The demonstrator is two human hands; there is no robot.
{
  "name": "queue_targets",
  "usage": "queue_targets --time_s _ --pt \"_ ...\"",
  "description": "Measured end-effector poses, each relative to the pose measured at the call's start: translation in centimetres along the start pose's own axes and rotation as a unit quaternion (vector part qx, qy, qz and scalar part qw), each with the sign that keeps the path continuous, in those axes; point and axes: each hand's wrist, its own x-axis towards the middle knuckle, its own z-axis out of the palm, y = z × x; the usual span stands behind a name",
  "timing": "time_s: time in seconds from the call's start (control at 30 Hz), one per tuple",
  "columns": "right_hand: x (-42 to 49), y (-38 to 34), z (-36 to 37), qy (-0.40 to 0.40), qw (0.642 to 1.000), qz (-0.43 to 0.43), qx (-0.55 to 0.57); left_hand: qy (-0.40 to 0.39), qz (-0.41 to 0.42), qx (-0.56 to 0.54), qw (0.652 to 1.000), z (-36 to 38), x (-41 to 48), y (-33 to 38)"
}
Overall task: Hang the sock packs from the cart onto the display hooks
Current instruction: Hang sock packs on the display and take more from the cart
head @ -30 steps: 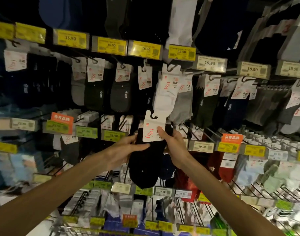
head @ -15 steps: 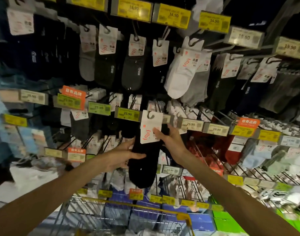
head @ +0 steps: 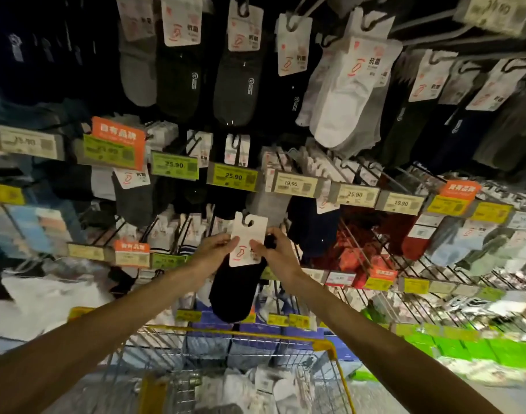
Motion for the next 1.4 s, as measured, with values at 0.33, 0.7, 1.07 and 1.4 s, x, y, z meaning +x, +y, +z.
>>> queue_targets --time_s 0.33,0.7,1.07,1.4 --pt "3.8 -4.3 2.8 0.008 0.992 -0.053 0.114 0.041 0.161 0.0 0.986 -2.6 2.8 2.8" --pt "5.2 -5.8 4.2 0.034 0.989 -0.101 0.103 0.031 0.229 -0.014 0.973 -4.3 3.2 2.8" --pt "5.2 -6.7 5.7 0.102 0.976 -0.114 0.158 0.036 0.243 -0.038 0.969 -4.4 4.6 4.0" --pt "6.0 -6.7 5.1 0.117 0.976 -0.077 0.168 0.037 0.227 -0.066 0.971 -3.8 5.2 4.6"
